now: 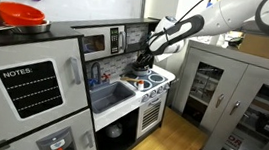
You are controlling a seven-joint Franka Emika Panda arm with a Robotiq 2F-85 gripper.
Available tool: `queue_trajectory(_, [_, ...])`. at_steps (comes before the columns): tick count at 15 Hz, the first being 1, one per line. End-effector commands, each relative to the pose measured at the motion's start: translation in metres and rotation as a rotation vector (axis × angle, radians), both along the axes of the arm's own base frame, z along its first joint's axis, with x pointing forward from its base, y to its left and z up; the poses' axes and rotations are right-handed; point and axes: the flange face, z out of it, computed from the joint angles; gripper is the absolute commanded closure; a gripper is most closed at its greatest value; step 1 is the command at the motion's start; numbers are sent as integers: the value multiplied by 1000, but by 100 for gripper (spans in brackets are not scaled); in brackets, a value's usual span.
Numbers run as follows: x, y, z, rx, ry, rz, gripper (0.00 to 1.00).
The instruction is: Uncover the pot and then put the lid on the stovetop
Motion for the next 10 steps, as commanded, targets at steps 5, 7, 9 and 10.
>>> queue_trajectory(5, [3,-12,-12,71,-83,-77,0])
queue_trajectory(7, [4,-14,-17,89,-110,-92,0])
queue_trajectory(9, [5,-13,-21,94,-123,-100,0])
queue_trajectory(10, [5,-12,-23,90,-130,-103,0])
